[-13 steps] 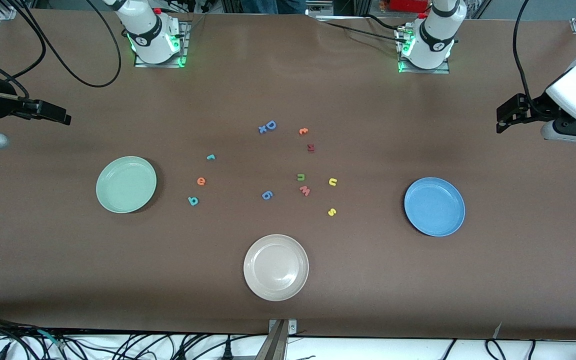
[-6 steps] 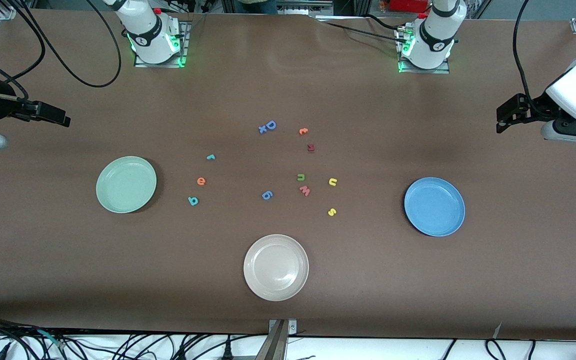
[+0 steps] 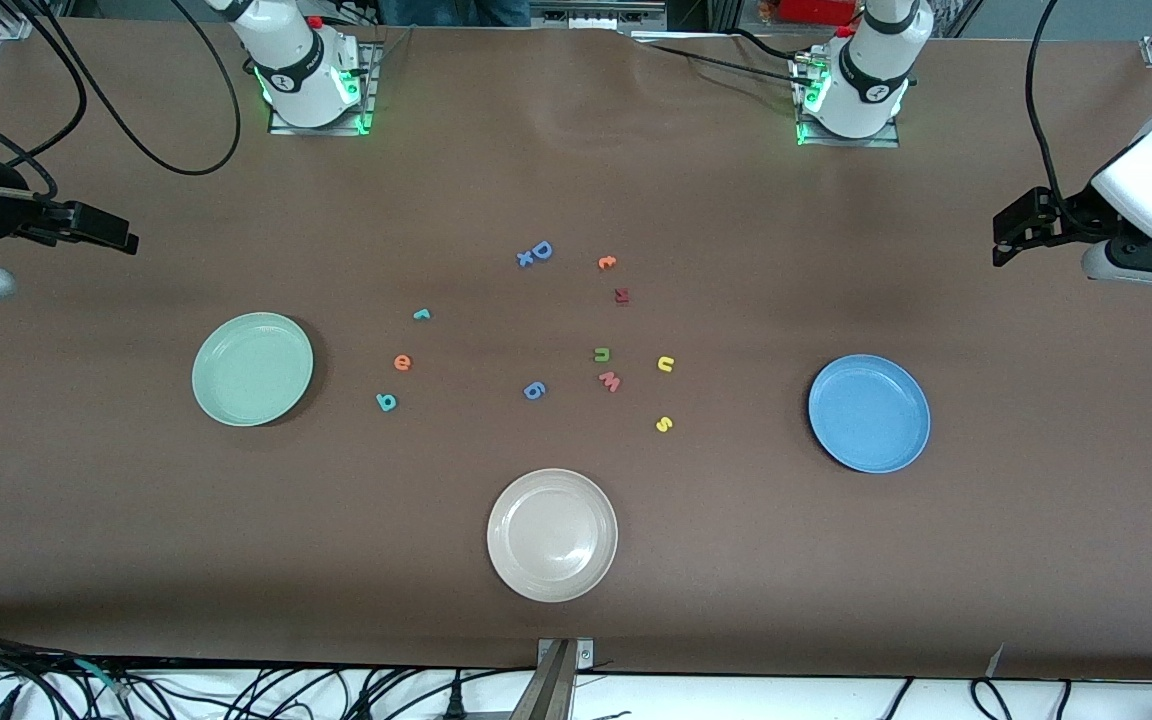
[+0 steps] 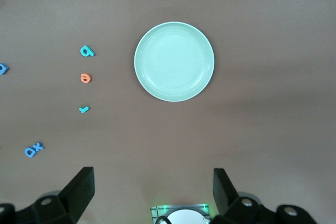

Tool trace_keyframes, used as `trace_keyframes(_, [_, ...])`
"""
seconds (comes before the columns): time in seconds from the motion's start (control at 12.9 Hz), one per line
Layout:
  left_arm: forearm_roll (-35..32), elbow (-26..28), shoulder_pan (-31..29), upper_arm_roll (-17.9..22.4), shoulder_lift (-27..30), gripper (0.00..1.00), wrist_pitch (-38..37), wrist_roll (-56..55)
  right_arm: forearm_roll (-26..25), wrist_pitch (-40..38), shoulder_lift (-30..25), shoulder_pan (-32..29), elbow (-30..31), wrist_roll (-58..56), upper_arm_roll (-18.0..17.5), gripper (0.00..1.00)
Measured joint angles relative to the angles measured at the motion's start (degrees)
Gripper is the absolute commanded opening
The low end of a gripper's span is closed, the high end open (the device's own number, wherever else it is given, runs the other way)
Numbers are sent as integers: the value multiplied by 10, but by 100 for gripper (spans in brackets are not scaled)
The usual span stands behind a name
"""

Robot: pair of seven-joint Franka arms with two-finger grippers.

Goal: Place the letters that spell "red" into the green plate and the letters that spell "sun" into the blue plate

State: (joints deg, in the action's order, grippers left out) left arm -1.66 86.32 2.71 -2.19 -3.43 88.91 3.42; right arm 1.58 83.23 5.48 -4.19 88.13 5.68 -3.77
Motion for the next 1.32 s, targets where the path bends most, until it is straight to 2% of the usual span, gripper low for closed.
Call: trace_keyframes(1.32, [0,0,2,-3,0,100,-26,0,-1,10,0,0,0,-1,1,100])
